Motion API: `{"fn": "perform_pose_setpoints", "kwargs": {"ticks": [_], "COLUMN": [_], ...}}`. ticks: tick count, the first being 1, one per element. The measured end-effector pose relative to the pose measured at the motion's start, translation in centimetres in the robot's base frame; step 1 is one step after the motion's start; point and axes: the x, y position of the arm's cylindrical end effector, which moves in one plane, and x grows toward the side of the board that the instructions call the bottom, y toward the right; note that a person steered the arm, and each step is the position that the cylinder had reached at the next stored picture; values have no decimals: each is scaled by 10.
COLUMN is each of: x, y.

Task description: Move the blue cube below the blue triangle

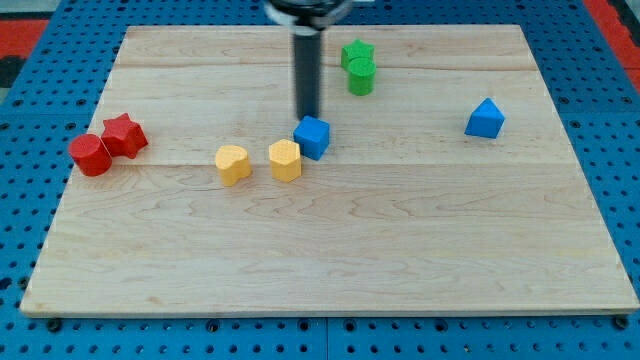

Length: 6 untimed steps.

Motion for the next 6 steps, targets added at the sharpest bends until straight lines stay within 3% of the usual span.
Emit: {"fn": "perform_pose_setpoints", "kwargs": {"ticks": [1,2,4,6], "x": [6,30,68,56], "y": [-31,46,58,210]}}
